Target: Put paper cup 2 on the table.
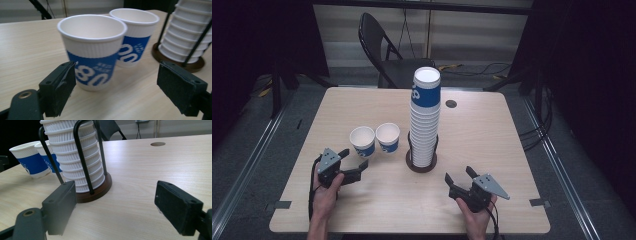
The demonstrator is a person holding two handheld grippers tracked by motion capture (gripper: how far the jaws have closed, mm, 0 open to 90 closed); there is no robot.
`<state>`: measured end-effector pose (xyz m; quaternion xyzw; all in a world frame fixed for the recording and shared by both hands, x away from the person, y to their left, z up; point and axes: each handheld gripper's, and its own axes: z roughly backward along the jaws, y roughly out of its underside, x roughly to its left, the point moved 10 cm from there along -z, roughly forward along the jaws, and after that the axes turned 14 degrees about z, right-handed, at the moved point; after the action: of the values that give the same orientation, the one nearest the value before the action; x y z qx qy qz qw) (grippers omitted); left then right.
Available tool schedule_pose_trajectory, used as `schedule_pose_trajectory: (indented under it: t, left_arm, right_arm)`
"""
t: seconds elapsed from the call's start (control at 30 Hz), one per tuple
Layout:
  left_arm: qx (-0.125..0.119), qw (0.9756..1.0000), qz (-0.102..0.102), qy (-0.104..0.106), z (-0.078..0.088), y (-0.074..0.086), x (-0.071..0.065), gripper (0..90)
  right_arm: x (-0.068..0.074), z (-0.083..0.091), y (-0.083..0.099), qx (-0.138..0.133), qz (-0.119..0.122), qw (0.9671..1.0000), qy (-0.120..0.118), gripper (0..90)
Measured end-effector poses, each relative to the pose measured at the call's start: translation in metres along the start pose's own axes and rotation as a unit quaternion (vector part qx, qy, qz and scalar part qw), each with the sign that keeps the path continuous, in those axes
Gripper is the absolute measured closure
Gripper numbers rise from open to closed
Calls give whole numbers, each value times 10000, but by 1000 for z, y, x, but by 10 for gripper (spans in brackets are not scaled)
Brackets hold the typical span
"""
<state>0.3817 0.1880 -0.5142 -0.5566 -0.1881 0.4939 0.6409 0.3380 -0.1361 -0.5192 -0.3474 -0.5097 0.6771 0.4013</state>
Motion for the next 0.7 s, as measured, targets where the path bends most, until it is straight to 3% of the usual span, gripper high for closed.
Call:
schedule_pose_trajectory:
  t: [0.1,0.17,0.33,0.4,0.47,0.53,0.7]
  left_arm:
    - [-153,9997,112,164,2,2,-15,155]
    - [-153,9997,-44,201,2,6,-25,155]
    - [-183,9992,-119,343,0,12,-51,154]
    - [-139,9989,-238,370,0,15,-59,156]
    - [-202,9991,-207,310,-1,16,-64,156]
    - [-242,9985,-128,475,0,19,-75,155]
    - [-223,9976,-241,603,-7,31,-95,154]
  right_arm:
    - [0,1,0,-29,47,10000,-2,174]
    - [1,1,0,-27,52,10000,-6,174]
    - [2,3,-1,-89,69,9999,4,177]
    - [2,4,-2,-133,86,9999,14,181]
    - [3,4,-2,-157,101,9998,11,185]
    - [3,4,-2,-152,107,9998,21,185]
    - [3,3,-2,-122,142,9998,27,184]
